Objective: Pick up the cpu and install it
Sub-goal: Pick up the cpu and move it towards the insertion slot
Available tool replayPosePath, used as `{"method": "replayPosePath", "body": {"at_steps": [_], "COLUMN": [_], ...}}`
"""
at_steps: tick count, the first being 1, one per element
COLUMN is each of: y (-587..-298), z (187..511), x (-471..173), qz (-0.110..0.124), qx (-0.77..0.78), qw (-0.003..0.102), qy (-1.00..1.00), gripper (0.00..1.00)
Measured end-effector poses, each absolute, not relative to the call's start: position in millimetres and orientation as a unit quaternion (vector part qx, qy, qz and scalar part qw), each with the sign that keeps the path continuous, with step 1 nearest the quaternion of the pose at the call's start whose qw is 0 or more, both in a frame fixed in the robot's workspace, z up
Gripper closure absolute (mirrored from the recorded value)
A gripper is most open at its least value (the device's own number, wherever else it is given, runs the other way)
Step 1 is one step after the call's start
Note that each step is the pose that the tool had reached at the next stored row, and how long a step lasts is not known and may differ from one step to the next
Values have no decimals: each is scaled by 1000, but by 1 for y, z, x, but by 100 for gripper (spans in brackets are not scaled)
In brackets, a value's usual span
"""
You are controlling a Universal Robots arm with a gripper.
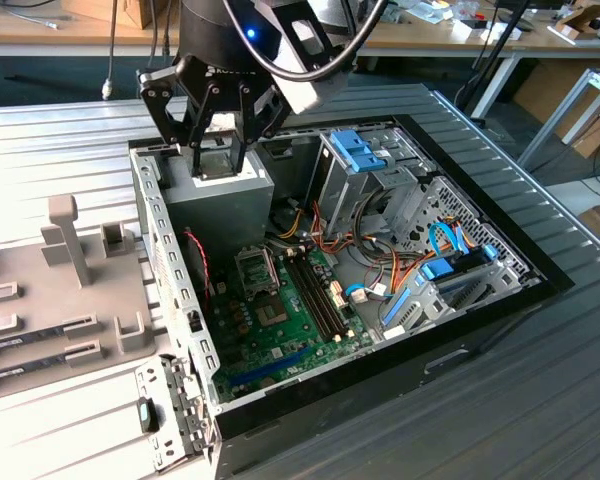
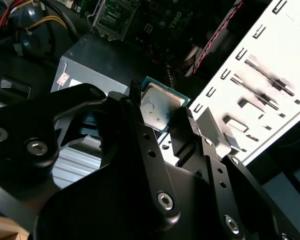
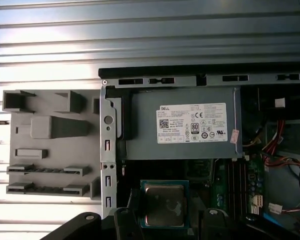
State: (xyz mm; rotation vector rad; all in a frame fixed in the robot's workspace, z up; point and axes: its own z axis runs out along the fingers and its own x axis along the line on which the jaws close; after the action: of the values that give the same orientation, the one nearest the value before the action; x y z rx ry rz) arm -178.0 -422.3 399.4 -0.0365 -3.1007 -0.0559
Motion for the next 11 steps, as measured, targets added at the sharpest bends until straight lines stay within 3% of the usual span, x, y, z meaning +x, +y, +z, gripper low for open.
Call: {"method": "replayPosePath", "body": {"at_steps": [11], "y": [-427], "z": [399], "x": [-168], "qz": [-18], "qx": [-12], "qw": [20], "qy": [-1000], "gripper": [53]}}
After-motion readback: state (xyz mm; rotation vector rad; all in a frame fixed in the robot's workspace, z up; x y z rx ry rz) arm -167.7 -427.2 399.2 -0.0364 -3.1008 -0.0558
